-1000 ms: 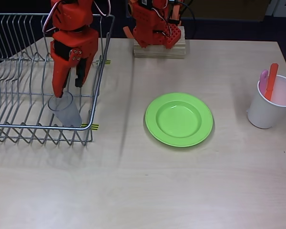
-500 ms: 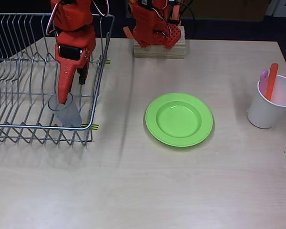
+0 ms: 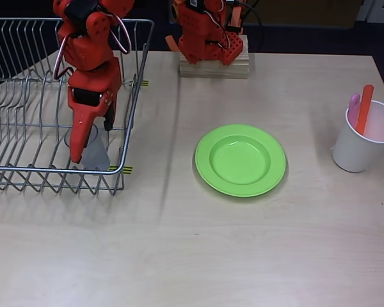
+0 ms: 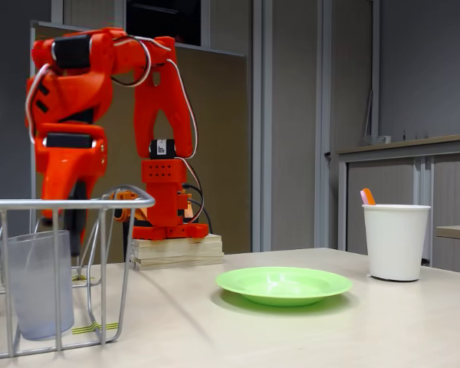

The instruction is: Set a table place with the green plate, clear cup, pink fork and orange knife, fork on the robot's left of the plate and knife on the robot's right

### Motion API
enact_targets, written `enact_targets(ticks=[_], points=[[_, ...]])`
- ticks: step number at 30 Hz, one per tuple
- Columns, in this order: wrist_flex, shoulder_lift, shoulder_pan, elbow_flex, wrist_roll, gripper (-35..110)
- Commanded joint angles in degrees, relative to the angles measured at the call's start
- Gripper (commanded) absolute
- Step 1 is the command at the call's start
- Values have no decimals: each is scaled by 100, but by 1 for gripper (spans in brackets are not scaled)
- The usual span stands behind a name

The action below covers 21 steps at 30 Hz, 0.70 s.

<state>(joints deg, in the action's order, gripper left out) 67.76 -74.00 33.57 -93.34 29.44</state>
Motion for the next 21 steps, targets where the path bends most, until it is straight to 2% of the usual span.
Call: enact_targets(ticks=[1, 6, 8, 15, 21], points=[[35, 44, 114, 316, -62, 49], [70, 237, 149, 492, -123, 33], [105, 316, 158, 606, -158, 32], [246, 598, 185, 1002, -53, 50], [343, 721, 193, 1187, -53, 54]])
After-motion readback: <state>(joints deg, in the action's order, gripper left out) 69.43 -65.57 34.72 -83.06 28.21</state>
